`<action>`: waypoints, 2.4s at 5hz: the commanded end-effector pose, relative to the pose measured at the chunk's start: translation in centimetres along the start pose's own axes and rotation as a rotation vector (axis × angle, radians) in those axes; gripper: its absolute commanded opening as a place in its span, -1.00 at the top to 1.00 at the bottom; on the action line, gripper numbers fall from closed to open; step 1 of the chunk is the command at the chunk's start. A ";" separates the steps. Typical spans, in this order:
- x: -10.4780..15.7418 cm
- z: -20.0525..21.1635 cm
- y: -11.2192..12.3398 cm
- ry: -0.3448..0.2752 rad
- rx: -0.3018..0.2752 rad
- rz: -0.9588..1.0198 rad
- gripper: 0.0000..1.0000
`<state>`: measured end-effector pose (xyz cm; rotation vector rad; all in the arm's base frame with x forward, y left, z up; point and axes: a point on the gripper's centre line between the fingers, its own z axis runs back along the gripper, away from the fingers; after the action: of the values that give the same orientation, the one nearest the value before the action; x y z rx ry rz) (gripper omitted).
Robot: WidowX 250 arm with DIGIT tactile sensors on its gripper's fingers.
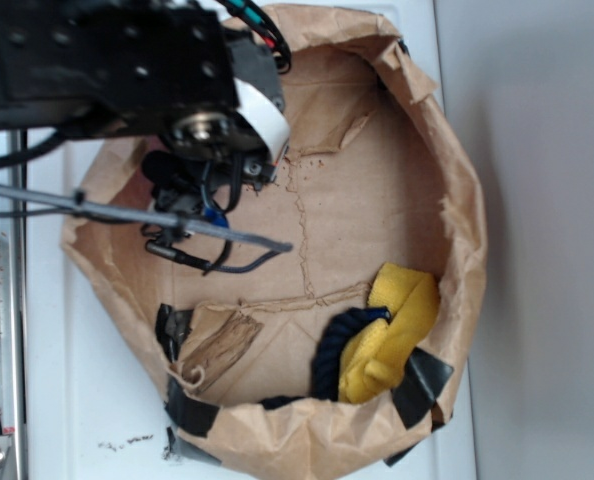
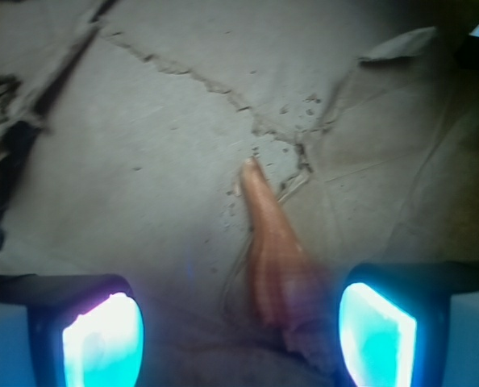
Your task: Grab the shell.
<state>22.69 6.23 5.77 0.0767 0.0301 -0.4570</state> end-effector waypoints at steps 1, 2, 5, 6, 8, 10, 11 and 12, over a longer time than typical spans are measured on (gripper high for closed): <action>2.1 0.1 0.9 -0.021 0.059 0.018 -1.00; 2.3 -0.7 1.1 -0.020 0.089 0.020 -1.00; 1.7 -2.4 0.5 -0.044 0.120 -0.021 -1.00; 1.5 -2.9 0.5 -0.035 0.130 -0.024 -1.00; 1.4 -3.4 0.7 -0.047 0.148 -0.013 1.00; 1.4 -3.1 1.0 -0.066 0.153 -0.003 1.00; 1.4 -3.0 0.9 -0.084 0.152 0.003 1.00; 2.3 0.5 0.0 -0.155 0.055 0.061 1.00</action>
<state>23.61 5.39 4.51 0.0772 -0.0725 -0.3956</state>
